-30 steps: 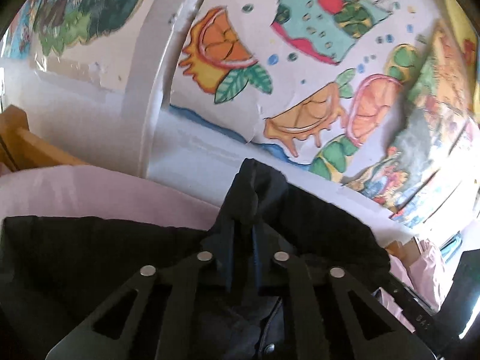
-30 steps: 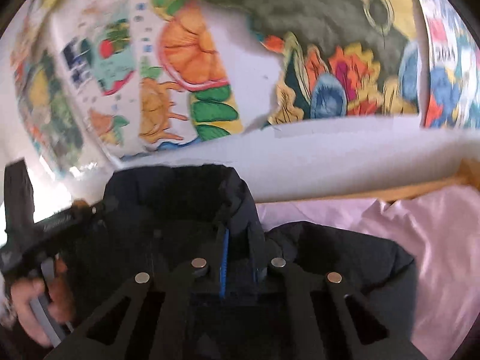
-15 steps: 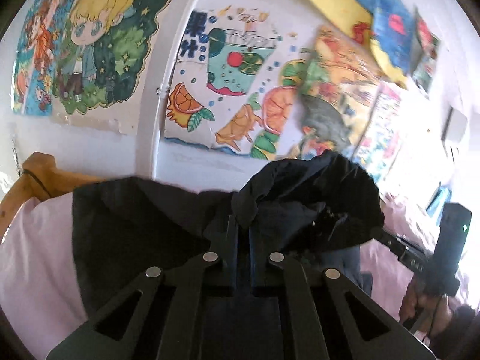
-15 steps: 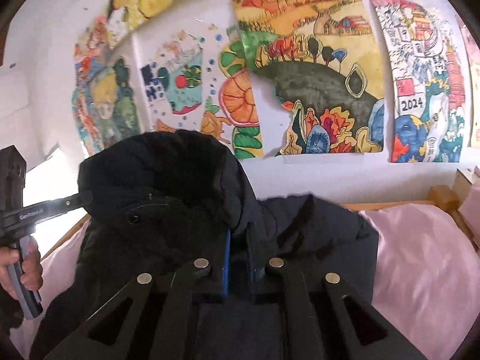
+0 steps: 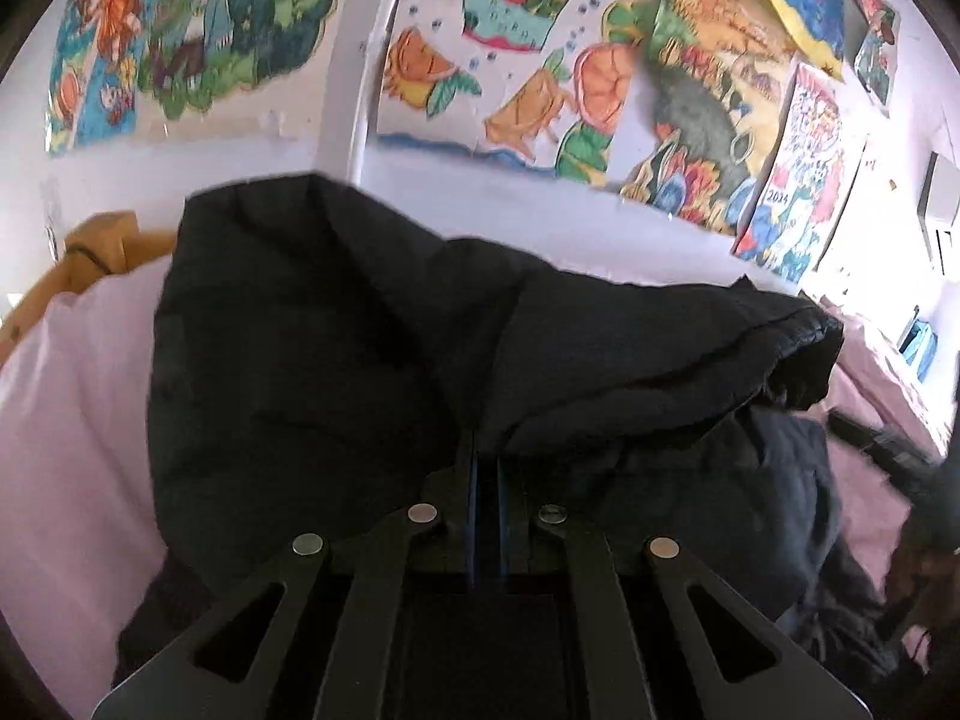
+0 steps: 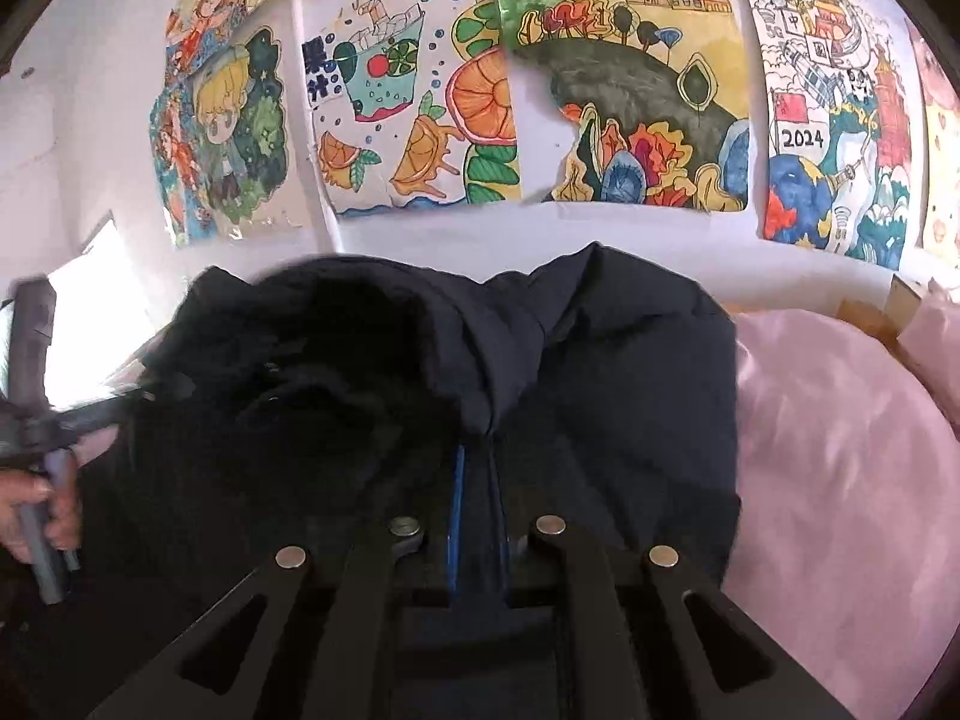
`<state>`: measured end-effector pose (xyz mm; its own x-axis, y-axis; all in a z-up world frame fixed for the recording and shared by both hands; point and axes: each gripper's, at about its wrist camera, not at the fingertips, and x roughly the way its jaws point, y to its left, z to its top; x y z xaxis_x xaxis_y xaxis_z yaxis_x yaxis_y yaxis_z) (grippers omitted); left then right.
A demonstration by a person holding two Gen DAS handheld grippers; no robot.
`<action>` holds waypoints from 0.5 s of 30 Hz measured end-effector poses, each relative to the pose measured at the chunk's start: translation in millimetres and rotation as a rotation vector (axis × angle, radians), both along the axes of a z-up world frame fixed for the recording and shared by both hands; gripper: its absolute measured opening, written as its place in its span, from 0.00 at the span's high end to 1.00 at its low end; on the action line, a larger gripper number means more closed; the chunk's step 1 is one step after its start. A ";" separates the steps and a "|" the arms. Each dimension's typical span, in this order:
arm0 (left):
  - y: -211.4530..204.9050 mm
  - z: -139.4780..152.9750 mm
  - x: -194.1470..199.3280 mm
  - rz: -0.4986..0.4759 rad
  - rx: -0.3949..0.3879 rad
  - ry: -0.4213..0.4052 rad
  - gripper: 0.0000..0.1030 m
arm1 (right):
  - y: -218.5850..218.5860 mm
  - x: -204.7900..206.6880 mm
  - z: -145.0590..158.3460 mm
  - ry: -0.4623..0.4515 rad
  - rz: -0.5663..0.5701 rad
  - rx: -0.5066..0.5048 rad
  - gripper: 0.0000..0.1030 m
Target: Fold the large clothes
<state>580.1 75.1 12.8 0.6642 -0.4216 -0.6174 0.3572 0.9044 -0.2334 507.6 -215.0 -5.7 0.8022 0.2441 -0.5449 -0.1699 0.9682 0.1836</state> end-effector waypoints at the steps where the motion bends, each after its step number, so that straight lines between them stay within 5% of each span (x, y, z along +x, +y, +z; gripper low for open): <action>1: 0.4 -2.8 0.5 -0.006 0.005 -0.007 0.97 | -2.7 -4.5 5.8 -0.014 0.001 -0.009 0.92; 8: -0.4 -7.4 1.4 -0.025 0.037 -0.029 0.97 | -11.7 32.7 57.5 -0.078 -0.035 0.026 0.91; 10: -2.6 -8.3 -0.7 -0.032 0.061 -0.040 0.97 | -1.6 62.2 50.4 -0.043 -0.017 0.053 0.91; 15: 8.3 1.3 -8.7 -0.072 0.045 -0.010 0.96 | 28.0 86.2 -5.5 0.059 0.035 -0.065 0.91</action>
<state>571.4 83.4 14.1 0.6396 -0.4405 -0.6300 0.4236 0.8858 -0.1893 593.7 -187.0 -11.3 0.7600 0.2341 -0.6063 -0.1950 0.9720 0.1308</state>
